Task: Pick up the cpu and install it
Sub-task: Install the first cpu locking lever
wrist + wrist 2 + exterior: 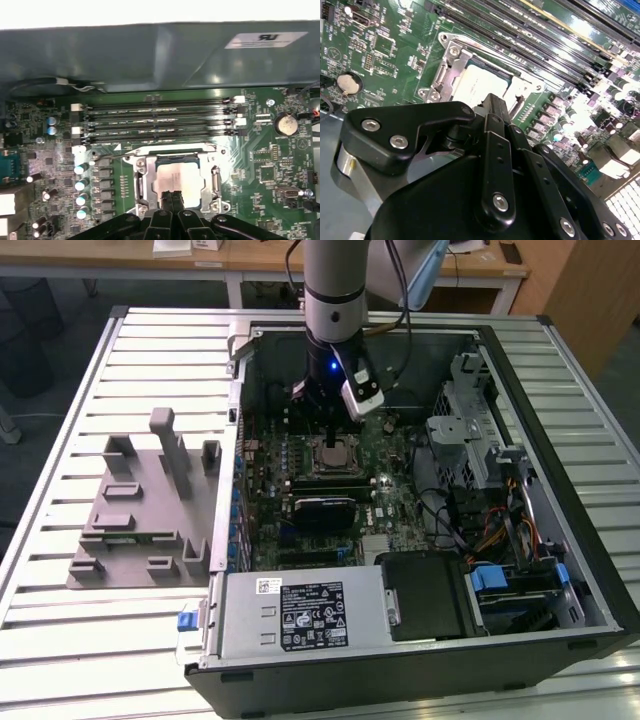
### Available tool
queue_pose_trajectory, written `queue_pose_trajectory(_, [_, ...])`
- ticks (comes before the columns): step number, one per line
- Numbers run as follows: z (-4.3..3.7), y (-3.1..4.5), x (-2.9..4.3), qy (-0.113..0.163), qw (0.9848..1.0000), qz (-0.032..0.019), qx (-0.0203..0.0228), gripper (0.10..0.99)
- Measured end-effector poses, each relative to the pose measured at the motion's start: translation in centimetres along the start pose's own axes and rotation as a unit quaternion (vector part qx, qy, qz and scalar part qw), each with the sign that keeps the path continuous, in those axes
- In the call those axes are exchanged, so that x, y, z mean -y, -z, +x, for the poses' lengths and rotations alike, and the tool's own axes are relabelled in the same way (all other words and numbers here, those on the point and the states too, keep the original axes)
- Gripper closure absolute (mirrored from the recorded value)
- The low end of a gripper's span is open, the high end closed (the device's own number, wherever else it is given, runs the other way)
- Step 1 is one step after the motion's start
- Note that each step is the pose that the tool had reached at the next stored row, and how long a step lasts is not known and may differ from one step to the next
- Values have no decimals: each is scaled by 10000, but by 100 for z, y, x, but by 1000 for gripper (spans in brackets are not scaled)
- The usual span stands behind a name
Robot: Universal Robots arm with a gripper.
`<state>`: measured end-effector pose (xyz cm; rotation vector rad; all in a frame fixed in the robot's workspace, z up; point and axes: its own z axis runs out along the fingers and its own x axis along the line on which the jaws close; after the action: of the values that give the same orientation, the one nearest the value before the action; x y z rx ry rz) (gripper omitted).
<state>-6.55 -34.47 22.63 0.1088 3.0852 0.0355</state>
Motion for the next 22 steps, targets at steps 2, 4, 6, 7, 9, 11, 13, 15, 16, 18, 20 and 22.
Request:
queue_pose_trajectory(2, [35,2,2,1,10000,0,0,980])
queue_pose_trajectory(4, [76,4,5,1,10000,-1,0,980])
queue_pose_trajectory(6, [111,6,8,0,10000,-1,0,980])
queue_pose_trajectory(7, [127,7,9,0,10000,-1,0,980])
queue_pose_trajectory(9, [157,8,11,0,10000,-2,0,980])
queue_pose_trajectory(11, [181,10,13,1,10000,-3,0,980])
queue_pose_trajectory(13, [203,11,14,1,10000,-4,0,980])
queue_pose_trajectory(15, [218,11,15,0,10000,-4,0,980])
queue_pose_trajectory(16, [218,12,15,0,10000,-4,0,980])
queue_pose_trajectory(18, [218,12,15,1,10000,-4,0,980])
queue_pose_trajectory(20, [219,12,15,0,10000,-4,0,980])
queue_pose_trajectory(22, [222,17,16,0,10000,-3,0,980])
